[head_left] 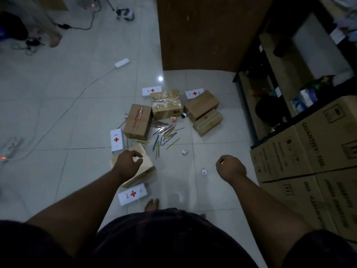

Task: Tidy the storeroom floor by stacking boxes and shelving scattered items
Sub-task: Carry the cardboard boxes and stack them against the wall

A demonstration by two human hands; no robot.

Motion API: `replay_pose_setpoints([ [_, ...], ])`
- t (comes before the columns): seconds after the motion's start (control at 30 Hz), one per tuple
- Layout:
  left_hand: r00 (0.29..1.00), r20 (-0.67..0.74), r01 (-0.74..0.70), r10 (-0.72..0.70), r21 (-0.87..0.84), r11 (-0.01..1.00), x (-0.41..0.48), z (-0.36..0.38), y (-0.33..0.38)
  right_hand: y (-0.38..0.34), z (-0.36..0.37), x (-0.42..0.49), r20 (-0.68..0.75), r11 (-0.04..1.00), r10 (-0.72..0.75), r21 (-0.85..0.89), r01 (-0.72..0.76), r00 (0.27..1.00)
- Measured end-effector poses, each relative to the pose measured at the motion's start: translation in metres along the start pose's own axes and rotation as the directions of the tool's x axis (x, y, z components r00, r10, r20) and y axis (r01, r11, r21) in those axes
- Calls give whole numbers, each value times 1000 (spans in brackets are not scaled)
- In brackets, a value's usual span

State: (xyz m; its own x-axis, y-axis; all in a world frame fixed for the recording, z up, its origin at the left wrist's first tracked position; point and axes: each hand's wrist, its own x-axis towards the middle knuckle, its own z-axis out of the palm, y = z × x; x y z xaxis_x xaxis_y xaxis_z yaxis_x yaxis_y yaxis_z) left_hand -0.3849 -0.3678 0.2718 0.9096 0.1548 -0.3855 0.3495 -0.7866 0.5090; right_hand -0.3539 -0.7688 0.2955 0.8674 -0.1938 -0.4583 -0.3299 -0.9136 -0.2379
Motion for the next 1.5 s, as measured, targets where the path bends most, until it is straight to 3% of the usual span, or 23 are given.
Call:
replay_pose_setpoints([
  [0.3,996,80,-35,36,-14,999,20,-35,-51,-48,38,-57,-60,999,38,-34,-40,997],
  [0.77,996,-32,76,-87,-266,961,-69,-45,-104,-52,97,-124,-21,994,-18,-109,16,1000],
  [1.03,991,80,125,-110,-213,969,-122,-49,-132,-61,136,-157,-3,988,-88,125,88,996],
  [1.5,980,195,49,-29,-100,994,-46,-115,-202,-167,166,-138,105,954,134,255,-157,985],
])
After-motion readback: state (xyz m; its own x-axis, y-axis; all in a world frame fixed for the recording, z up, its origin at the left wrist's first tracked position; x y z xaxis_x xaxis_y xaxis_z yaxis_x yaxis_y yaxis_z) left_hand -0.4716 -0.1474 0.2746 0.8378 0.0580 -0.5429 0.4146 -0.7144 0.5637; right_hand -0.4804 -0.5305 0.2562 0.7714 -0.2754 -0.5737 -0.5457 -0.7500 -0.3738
